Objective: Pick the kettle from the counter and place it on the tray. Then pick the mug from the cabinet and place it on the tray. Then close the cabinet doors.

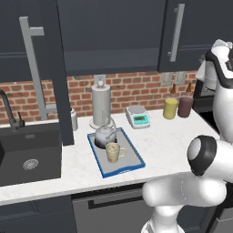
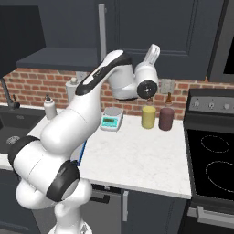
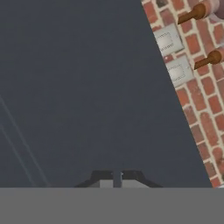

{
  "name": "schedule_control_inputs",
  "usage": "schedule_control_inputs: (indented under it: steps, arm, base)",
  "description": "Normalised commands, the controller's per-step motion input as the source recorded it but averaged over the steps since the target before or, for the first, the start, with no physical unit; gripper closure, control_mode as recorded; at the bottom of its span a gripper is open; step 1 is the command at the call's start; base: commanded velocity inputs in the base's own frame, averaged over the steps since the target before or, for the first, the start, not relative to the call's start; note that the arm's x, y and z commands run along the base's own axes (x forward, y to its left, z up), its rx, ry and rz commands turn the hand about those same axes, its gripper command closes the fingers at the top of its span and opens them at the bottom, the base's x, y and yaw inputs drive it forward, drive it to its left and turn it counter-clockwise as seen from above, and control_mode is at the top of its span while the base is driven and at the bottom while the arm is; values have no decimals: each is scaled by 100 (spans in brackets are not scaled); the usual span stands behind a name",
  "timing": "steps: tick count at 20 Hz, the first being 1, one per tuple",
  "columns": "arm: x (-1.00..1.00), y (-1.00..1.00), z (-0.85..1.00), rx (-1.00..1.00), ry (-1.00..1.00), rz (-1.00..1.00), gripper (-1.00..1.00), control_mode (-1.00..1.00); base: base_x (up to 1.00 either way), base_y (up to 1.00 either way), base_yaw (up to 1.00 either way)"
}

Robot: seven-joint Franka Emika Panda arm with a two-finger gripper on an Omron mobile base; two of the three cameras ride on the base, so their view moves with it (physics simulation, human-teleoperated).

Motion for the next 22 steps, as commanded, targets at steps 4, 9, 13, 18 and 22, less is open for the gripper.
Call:
schedule_control_inputs:
  steps: [4, 9, 13, 18, 22]
  arm:
    - [52, 23, -2, 0, 3, 0, 100, -100]
    - [21, 29, -2, 0, 5, -1, 100, -100]
    - [-14, 25, 5, 0, 12, 0, 100, -100]
    - [-61, 21, 11, 0, 5, 0, 100, -100]
    - [-93, 17, 29, -2, 10, 0, 100, -100]
  base:
    - [0, 0, 0]
    - [0, 0, 0]
    - [0, 0, 0]
    - [0, 0, 0]
    - [0, 0, 0]
